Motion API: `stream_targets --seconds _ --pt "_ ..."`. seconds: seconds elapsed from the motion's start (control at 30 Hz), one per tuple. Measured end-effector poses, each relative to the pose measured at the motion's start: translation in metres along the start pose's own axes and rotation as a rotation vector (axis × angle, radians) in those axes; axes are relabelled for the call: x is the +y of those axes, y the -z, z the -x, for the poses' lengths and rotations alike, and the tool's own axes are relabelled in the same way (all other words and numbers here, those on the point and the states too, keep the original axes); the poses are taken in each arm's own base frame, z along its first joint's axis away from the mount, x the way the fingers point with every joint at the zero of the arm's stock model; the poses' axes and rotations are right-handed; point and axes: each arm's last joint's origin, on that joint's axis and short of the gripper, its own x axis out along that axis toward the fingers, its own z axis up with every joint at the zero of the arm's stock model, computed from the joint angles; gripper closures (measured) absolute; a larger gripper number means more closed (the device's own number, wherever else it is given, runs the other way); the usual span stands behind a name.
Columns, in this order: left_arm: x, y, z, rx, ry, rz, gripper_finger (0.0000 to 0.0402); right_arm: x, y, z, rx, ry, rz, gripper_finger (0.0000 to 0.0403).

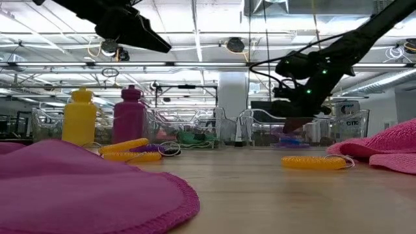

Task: Pick & Place Sports Items
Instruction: Put the purple spring keychain into the right transparent bin, then put the black spring keychain into the right transparent bin

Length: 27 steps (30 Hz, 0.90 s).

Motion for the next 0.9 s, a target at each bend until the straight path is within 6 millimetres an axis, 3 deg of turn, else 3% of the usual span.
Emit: stream_targets --seconds 0.43,0.9 --pt "-0.0001 0.0000 0.0000 0.000 0.000 0.003 0.0117 0.0000 -0.0001 0.0000 -0.001 0.002 0.003 0.0395" --pt "0.0000 0.0000 0.0000 0.000 0.000 0.002 0.0117 0.0006 -0.0036 0.0001 -0.037 -0.003 -0.004 0.0261"
